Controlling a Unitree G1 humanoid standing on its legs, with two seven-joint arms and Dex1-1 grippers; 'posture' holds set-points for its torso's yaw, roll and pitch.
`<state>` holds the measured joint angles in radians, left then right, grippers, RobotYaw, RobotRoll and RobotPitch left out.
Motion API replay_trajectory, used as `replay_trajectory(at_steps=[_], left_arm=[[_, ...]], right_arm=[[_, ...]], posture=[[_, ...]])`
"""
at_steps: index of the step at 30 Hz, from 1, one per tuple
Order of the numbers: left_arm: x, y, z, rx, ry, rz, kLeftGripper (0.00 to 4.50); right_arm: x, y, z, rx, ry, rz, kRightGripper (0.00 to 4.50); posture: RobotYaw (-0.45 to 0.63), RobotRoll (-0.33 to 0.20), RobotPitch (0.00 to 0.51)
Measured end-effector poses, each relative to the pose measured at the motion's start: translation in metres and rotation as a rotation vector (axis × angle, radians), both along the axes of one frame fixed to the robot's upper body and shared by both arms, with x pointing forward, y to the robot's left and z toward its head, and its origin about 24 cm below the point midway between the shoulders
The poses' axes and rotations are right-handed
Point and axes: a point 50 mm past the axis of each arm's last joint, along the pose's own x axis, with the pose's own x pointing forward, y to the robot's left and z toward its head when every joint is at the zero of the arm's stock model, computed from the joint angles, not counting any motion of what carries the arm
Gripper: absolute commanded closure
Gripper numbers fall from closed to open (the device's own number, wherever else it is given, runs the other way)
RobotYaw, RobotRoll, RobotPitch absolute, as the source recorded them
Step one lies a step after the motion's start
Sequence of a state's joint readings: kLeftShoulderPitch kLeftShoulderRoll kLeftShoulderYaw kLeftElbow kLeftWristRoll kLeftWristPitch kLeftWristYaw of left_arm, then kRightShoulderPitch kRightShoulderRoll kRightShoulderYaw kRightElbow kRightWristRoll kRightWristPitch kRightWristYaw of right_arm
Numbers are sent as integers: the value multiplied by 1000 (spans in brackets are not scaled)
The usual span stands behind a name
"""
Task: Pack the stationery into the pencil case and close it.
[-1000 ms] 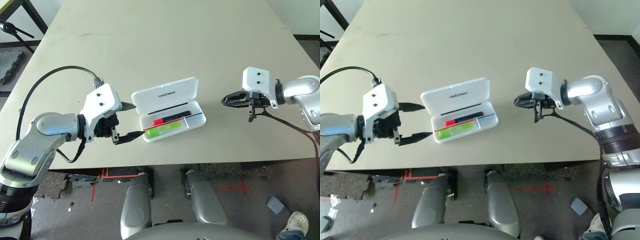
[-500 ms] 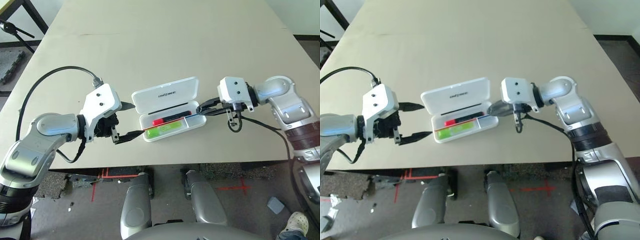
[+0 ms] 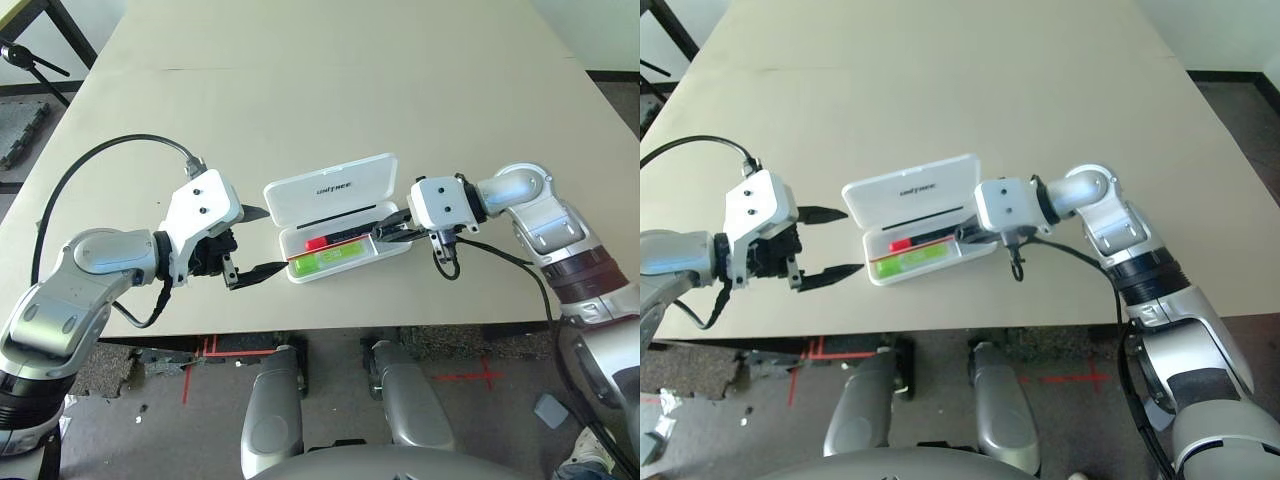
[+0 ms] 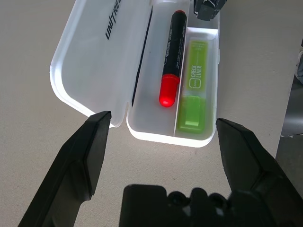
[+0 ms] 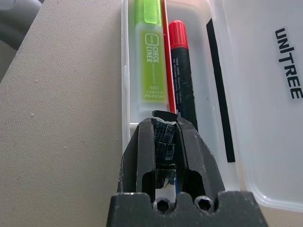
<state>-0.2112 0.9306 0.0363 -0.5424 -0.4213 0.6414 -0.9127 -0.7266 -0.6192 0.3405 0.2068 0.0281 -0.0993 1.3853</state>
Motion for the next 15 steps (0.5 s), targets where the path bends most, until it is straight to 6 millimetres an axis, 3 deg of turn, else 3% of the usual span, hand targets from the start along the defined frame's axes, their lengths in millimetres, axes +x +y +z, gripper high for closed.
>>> replay_trajectory(at_steps=[5,9,15], left_arm=[[0,0,0,3,0,1,0],[0,1,0,5,0,1,0],[0,2,1,14,0,6,0]], right_arm=[[1,-1,-1,-11,-1,-7,4185],[1,-2,-1,-19,-7,-15,2939],[3,-3,-1,-12,8,-47,593]], posture=[[48,0,220],[47,0,220],[45,0,221]])
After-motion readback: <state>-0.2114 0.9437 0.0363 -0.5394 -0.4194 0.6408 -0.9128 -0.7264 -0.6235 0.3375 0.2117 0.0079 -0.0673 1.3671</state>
